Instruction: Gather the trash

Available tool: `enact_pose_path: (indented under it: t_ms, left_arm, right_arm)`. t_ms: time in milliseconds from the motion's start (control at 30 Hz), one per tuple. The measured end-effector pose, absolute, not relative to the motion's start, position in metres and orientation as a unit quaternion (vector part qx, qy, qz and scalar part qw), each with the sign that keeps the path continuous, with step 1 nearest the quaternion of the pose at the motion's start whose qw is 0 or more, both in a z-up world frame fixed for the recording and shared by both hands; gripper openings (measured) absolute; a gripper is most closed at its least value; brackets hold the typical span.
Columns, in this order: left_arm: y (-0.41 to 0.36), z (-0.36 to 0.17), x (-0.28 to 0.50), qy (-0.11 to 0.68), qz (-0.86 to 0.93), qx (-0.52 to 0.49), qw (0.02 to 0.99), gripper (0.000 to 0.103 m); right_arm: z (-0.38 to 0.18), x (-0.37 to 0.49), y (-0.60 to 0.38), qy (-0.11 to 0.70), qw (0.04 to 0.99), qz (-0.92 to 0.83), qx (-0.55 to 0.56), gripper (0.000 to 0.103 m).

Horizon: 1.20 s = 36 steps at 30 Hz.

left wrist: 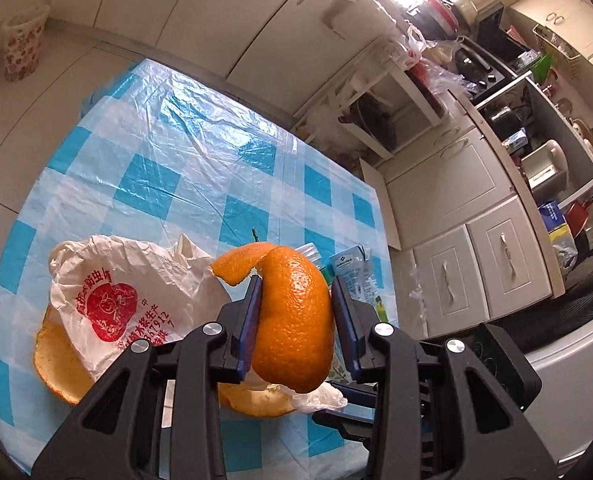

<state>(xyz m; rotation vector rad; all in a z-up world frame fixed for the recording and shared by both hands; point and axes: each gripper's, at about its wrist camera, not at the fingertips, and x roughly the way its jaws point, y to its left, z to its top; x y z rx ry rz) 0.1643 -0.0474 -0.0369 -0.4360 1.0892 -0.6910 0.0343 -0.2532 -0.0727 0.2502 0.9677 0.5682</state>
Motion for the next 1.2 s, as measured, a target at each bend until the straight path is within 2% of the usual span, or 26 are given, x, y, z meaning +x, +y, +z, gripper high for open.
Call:
enact_pose_path:
  t_ms: [367,633,900,1100,1200]
  left_arm:
    - [-0.029,-0.02,0.165,0.465,-0.364,-0.256,0.765,0.033]
    - [-0.05,-0.007,0.15,0.45,-0.417,-0.24,0.753,0.033]
    - [-0.109,0.005,0.119,0.445,-0.467,-0.166,0.746,0.03]
    - [-0.111,-0.018,0.117,0.49,-0.391,-0.088,0.774,0.031]
    - [-0.106,-0.025,0.106,0.486,-0.361,-0.037,0.795,0.048]
  right_arm:
    - [-0.044,0.031,-0.306,0.411,0.854,0.252,0.197,0.025]
    - [-0.029,0.004,-0.366,0.377,0.879,0.179,0.233,0.025]
    - [-0.035,-0.031,-0.433,0.359,0.886,0.073,0.284,0.025]
    - [-0.051,-0.057,-0.465,0.374,0.876,0.029,0.302,0.025]
    - [-0.054,-0.06,-0.47,0.378,0.873,0.03,0.308,0.025]
